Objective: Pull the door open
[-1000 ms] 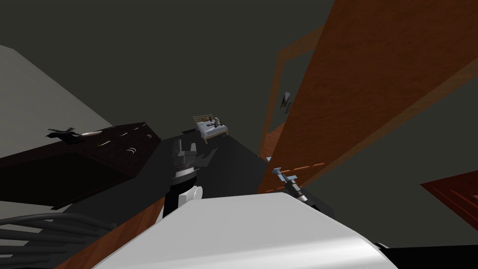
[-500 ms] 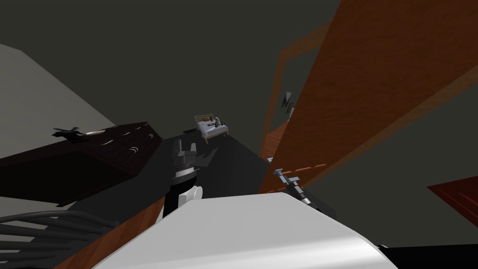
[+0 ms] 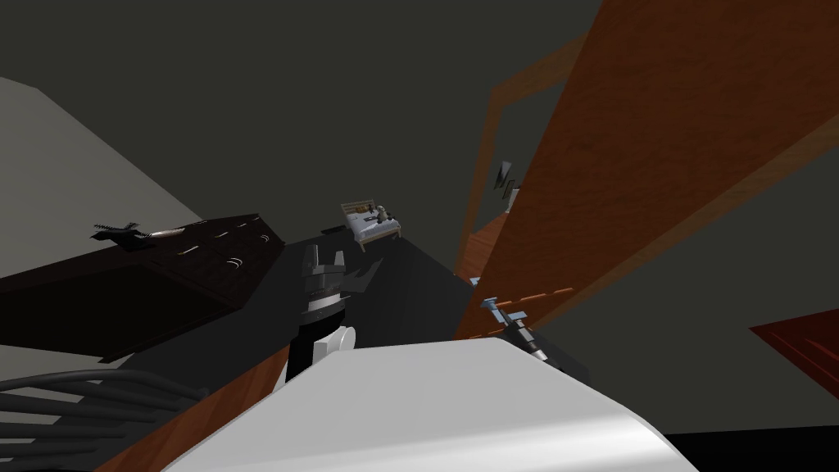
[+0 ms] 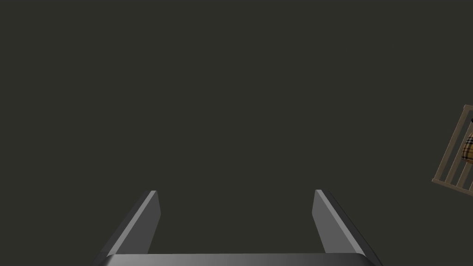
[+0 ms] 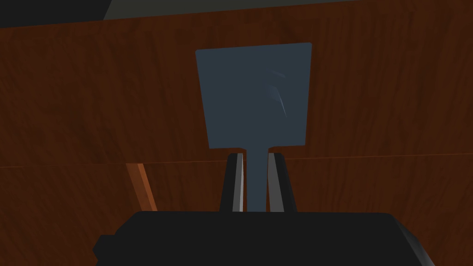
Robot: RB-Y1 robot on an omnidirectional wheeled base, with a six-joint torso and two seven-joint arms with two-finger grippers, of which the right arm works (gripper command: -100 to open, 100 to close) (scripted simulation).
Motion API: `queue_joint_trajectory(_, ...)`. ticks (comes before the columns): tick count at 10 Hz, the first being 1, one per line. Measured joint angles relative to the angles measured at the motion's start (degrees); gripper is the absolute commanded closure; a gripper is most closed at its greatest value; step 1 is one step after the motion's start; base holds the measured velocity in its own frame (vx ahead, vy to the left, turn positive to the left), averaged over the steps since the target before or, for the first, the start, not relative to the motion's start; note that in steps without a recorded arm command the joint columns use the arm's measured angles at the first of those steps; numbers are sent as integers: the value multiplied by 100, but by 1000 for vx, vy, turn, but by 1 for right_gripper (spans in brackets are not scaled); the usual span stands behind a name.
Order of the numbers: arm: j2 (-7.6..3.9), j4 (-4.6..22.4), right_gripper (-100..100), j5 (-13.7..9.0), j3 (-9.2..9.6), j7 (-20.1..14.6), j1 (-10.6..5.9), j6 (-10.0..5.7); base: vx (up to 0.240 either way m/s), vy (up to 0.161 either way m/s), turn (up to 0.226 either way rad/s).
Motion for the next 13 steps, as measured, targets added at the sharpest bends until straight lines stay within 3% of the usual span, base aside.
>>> queue_joint_trajectory(2, -1, -204, 100, -7, -9, -2, 113, 95, 1, 2, 6)
queue_joint_trajectory(7, -7, -80, 100, 0, 2, -14, 54, 31, -2, -7, -19)
queue_joint_trajectory(9, -42, -531, 100, -7, 147, -10, 215, 239, -13, -36, -102)
queue_joint_trajectory(13, -41, -362, 100, 1, 213, 15, 107, 166, 0, 1, 3)
